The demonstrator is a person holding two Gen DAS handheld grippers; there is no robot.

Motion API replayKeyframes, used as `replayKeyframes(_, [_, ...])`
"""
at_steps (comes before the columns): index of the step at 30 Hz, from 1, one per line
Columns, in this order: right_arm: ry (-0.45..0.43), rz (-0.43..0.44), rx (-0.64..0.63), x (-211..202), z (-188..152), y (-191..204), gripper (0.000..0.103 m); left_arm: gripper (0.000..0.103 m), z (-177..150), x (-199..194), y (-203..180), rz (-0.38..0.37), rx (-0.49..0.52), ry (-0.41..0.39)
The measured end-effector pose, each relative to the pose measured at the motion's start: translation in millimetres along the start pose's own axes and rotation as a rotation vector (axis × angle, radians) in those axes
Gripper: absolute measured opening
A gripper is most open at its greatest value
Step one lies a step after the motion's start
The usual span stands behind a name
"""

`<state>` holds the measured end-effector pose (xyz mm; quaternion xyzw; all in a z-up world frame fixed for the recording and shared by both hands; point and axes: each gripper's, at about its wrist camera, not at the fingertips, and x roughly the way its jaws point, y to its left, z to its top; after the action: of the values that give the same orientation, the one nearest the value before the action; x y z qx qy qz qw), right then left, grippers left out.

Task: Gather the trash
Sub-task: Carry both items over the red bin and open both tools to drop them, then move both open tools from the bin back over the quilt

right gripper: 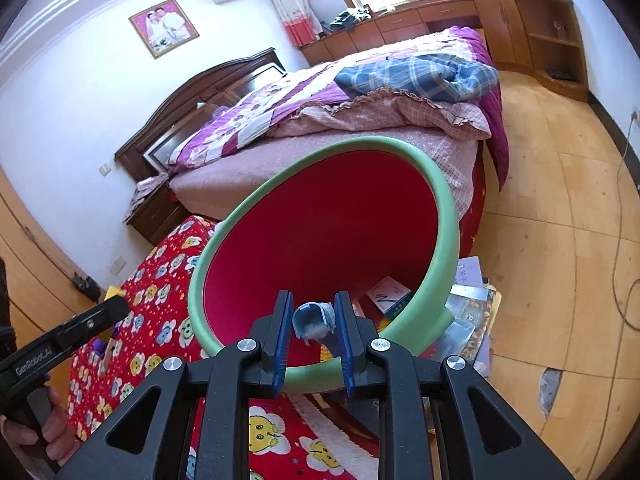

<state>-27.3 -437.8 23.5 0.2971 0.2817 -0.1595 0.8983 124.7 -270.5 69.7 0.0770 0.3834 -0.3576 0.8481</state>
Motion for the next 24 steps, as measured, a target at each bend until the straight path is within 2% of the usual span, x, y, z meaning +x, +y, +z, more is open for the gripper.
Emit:
replayKeyframes(9, [-0.060, -0.012, -0.037, -18.6, 3.3, -4.7, 0.024, 0.048, 13.8, 32.5, -33.1, -0.071, 0.053, 0.022])
replayKeyframes(15, [-0.073, -0.011, -0.019, -23.1, 6.7, -13.4, 0.025, 0.048, 17.1, 53.3, -45.8, -0.095, 0.067, 0.055])
replayKeyframes(17, [-0.075, -0.010, -0.014, -23.3, 7.4, -16.3, 0.026, 0.048, 17.6, 58.7, -48.6, -0.078, 0.074, 0.063])
replayKeyframes(20, [-0.078, -0.011, -0.013, -23.9, 7.9, -18.1, 0.026, 0.053, 17.4, 63.3, -48.5, -0.039, 0.084, 0.064])
replayKeyframes(22, [-0.076, -0.011, -0.010, -23.0, 8.3, -19.1, 0.026, 0.063, 17.5, 65.3, -47.7, -0.025, 0.086, 0.064])
replayKeyframes(24, [-0.073, -0.011, -0.007, -21.7, 8.6, -19.2, 0.026, 0.064, 18.0, 65.3, -45.6, -0.021, 0.083, 0.059])
